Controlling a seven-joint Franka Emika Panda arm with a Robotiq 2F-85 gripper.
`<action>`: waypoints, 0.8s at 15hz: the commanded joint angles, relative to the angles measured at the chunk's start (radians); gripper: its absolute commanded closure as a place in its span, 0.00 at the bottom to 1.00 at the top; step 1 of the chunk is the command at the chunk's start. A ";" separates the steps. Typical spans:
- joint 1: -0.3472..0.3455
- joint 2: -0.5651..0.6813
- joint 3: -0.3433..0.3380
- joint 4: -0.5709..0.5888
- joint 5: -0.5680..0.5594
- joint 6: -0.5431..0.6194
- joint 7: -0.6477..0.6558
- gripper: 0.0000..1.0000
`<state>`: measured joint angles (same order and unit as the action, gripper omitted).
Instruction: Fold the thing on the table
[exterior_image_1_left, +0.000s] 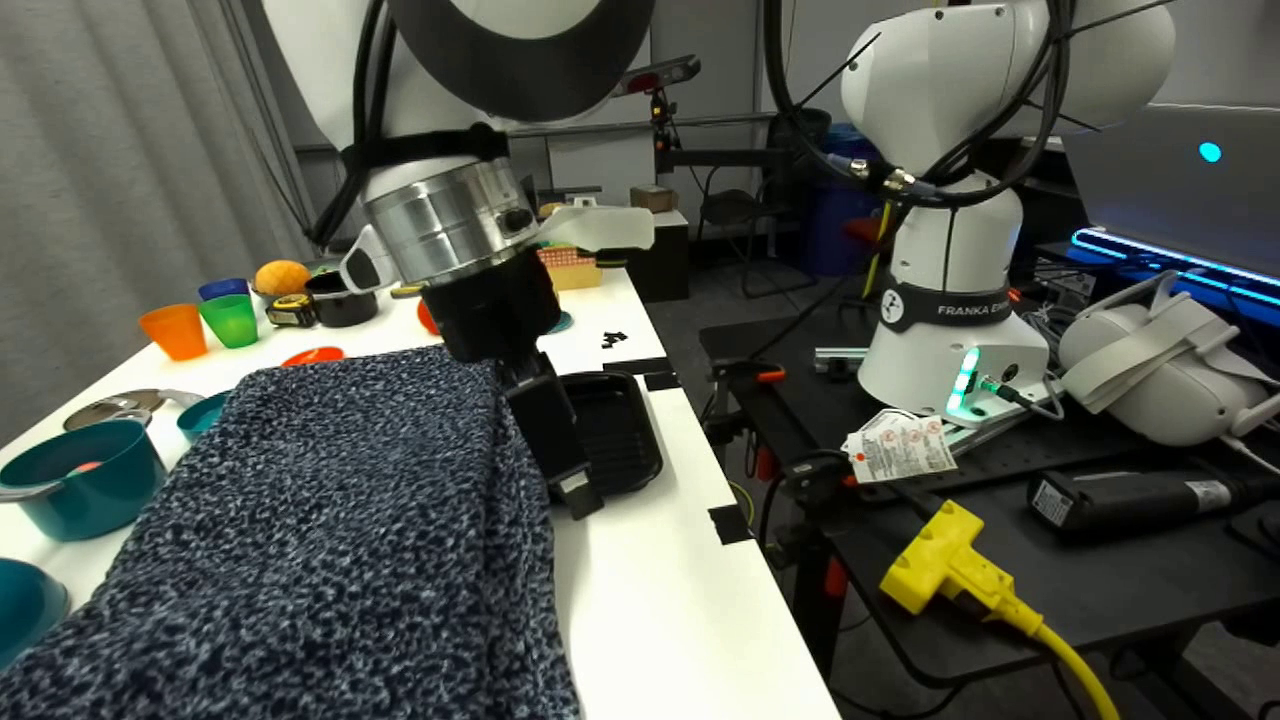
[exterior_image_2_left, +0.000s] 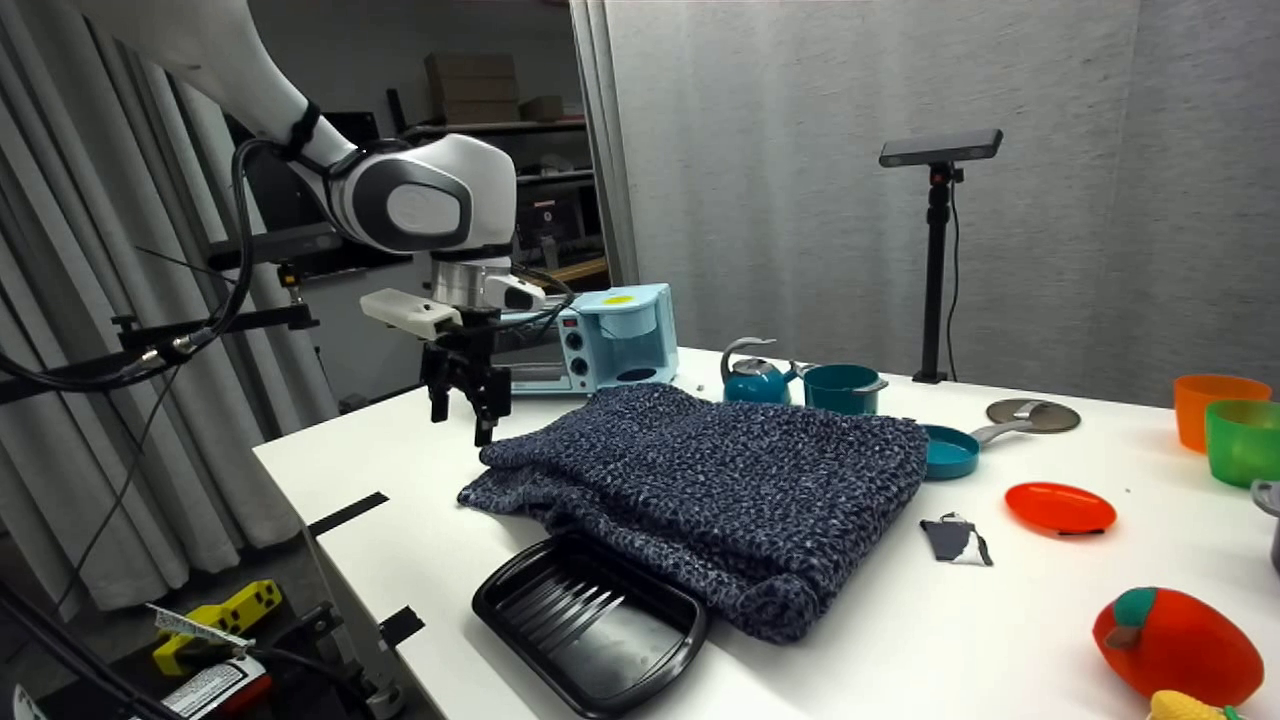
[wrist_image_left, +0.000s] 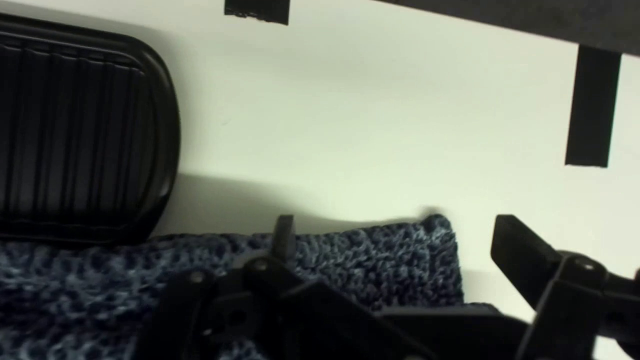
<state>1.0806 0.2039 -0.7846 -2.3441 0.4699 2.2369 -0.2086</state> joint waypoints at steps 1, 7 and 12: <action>-0.261 0.053 0.276 0.074 0.069 -0.061 -0.178 0.00; -0.438 0.018 0.463 0.048 -0.017 -0.005 -0.097 0.00; -0.645 0.045 0.700 0.053 -0.124 0.053 -0.136 0.00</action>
<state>0.5903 0.2478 -0.2505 -2.2889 0.4236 2.2474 -0.3288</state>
